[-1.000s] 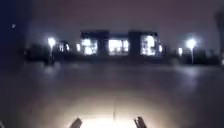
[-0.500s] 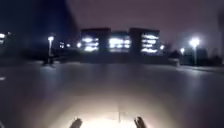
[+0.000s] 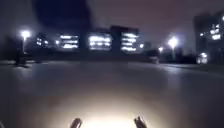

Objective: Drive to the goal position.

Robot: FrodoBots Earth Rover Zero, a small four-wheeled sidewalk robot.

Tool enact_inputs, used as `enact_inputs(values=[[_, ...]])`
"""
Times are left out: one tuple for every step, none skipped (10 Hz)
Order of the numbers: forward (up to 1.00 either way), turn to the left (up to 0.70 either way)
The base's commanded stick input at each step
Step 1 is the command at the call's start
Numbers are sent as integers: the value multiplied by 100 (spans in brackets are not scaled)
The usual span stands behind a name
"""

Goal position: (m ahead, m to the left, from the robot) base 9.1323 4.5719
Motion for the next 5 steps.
enact_inputs(values=[[100,0],[100,0],[100,0],[100,0],[100,0]])
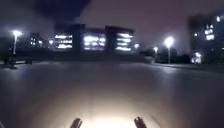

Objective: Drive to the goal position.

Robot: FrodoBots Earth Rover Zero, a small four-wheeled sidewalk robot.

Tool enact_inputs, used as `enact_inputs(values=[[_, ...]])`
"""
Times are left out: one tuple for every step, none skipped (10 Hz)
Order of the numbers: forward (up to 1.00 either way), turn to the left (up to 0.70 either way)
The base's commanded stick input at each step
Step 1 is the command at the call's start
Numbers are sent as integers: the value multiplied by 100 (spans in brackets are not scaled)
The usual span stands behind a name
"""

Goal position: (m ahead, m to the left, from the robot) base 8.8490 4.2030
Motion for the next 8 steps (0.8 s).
enact_inputs(values=[[100,0],[100,0],[100,0],[100,0],[100,0],[100,0],[100,0],[100,0]])
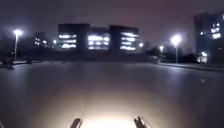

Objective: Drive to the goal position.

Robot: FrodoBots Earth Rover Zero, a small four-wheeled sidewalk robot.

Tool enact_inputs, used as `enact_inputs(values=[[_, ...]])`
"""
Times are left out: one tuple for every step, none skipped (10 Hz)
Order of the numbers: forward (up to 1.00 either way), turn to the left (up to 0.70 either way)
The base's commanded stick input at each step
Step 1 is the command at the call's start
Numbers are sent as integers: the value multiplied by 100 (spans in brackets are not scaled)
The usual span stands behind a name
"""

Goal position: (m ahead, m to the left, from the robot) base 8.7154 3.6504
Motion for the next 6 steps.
enact_inputs(values=[[100,0],[100,0],[100,0],[100,0],[100,0],[100,0]])
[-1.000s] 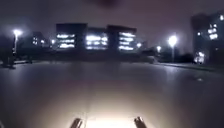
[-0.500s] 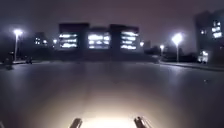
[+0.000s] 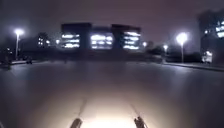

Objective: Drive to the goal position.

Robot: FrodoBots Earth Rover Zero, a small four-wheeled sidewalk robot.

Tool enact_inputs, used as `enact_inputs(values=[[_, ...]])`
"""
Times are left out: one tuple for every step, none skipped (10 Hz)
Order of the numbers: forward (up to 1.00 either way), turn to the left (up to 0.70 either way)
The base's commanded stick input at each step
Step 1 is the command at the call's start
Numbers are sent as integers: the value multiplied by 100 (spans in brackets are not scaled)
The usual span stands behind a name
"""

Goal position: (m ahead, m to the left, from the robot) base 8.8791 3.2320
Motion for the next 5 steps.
enact_inputs(values=[[100,0],[100,0],[100,0],[100,0],[100,0]])
